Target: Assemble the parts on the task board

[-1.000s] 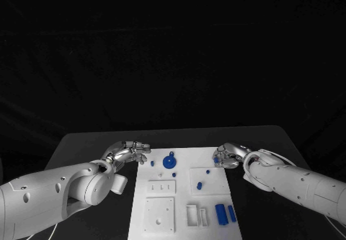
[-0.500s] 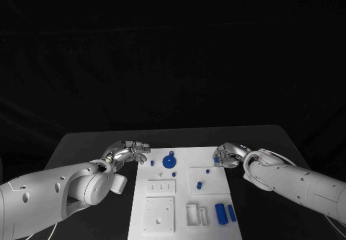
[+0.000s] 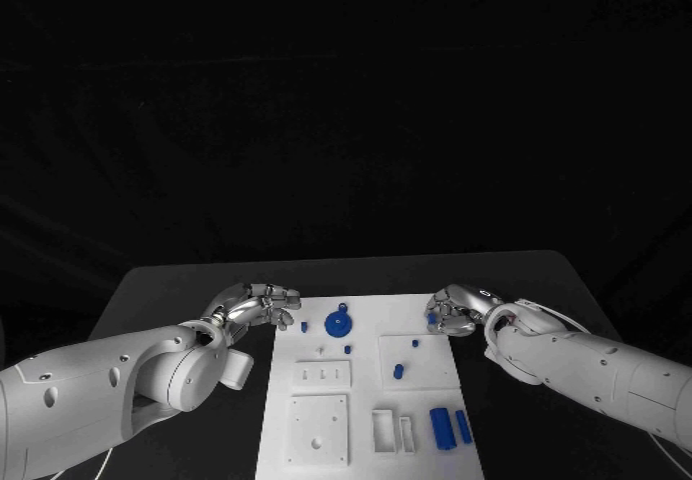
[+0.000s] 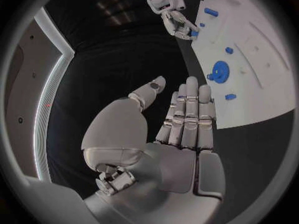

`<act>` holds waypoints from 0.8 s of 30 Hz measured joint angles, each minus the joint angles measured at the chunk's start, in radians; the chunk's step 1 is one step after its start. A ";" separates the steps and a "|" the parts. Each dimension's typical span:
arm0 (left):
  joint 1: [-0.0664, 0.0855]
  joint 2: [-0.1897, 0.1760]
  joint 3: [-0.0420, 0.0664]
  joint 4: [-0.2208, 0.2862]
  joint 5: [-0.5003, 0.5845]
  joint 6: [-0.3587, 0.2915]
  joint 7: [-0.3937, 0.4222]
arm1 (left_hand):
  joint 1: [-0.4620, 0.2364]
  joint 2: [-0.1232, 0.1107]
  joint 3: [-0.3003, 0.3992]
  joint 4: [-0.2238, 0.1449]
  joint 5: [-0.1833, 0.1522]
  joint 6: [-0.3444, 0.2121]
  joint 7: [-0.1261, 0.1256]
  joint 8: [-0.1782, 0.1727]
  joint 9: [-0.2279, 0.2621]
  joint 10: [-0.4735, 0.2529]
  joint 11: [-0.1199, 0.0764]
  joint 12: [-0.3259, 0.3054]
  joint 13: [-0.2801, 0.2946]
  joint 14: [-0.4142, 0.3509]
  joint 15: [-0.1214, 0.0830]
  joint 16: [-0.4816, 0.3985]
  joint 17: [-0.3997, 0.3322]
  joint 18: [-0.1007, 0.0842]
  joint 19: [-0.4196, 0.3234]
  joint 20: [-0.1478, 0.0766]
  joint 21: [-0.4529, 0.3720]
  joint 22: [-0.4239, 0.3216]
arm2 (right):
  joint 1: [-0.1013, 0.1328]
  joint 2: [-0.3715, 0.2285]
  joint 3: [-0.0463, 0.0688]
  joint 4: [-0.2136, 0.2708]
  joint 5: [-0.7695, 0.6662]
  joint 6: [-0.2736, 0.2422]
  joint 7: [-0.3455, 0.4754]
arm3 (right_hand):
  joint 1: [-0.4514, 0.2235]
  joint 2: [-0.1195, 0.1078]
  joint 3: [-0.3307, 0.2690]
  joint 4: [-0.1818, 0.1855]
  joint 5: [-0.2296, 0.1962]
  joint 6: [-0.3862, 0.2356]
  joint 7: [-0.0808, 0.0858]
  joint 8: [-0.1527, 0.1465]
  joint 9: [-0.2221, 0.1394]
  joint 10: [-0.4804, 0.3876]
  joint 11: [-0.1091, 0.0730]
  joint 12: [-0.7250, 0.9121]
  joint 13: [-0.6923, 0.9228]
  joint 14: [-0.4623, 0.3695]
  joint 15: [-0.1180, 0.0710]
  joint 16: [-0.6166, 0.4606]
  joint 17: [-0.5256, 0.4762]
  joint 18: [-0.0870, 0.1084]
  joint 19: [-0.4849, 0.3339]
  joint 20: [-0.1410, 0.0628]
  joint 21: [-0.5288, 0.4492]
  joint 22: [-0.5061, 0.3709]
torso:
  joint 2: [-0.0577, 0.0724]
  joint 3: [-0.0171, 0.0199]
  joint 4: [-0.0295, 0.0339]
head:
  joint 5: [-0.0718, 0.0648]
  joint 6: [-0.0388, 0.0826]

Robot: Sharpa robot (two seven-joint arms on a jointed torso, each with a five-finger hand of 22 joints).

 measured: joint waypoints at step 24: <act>0.026 0.042 0.006 -0.018 -0.093 0.056 -0.161 | -0.135 -0.029 -0.051 0.094 -0.037 0.128 -0.057 0.031 0.026 0.195 -0.096 0.111 0.085 0.070 -0.045 0.081 0.052 0.017 0.049 -0.049 0.063 0.002 | 0.100 -0.022 0.001 0.289 -0.211 -0.055 -0.250 | -0.027 -0.004 -0.006 0.029 0.000 0.026 -0.015 0.008 0.008 0.037 -0.016 0.024 0.017 0.003 -0.014 0.000 0.006 0.000 0.020 -0.012 0.000 0.001 | -0.017 -0.0058 -0.0100 | -0.001 0.018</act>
